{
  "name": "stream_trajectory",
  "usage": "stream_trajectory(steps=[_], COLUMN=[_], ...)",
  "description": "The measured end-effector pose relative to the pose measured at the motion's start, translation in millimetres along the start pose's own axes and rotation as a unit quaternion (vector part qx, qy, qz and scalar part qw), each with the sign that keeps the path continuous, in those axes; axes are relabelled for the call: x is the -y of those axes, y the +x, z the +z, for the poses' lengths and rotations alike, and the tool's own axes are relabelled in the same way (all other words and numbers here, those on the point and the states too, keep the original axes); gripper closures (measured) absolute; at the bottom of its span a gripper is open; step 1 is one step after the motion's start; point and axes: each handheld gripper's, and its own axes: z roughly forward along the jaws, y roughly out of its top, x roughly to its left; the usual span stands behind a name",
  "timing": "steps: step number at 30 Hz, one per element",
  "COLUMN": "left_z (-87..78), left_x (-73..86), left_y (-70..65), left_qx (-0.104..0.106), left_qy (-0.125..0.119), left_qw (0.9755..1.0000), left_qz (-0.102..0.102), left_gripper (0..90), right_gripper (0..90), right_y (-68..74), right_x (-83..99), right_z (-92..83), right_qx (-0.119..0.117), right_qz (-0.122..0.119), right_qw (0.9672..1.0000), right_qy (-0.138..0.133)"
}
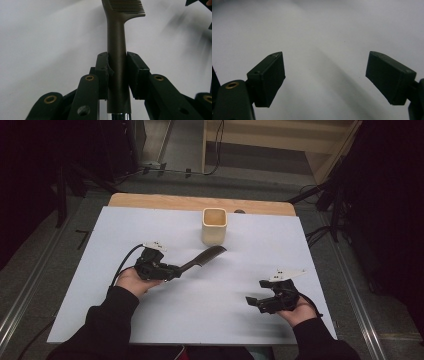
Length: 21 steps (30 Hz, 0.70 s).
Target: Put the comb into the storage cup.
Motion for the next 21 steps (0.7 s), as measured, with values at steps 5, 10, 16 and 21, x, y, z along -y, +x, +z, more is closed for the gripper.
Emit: stream_trajectory(steps=[5, 10, 16, 21], left_z=[2.7, 6.5, 8.6, 12.5], left_x=[-3.3, -6.5, -13.1, -18.0], left_y=[-5.2, -8.6, -11.7, -18.7], left_qx=[0.01, 0.021, 0.025, 0.027], left_qy=[-0.009, -0.017, -0.037, -0.047], left_qw=[0.9999, 0.9995, 0.9987, 0.9982], left_qz=[-0.009, -0.014, -0.026, -0.026], left_gripper=[72.9, 72.9, 72.9, 72.9], right_gripper=[14.0, 14.0, 14.0, 14.0], right_y=[-0.4, -0.8, -0.4, 1.3], right_x=[-0.1, -0.7, -1.1, -1.7], right_z=[-0.4, 0.0, -0.8, -0.8], right_qx=[0.004, 0.004, 0.002, -0.005], right_qz=[0.0, 0.017, 0.021, 0.02], right_qw=[1.0, 0.9998, 0.9997, 0.9997], right_qy=[-0.002, -0.005, -0.008, -0.012])
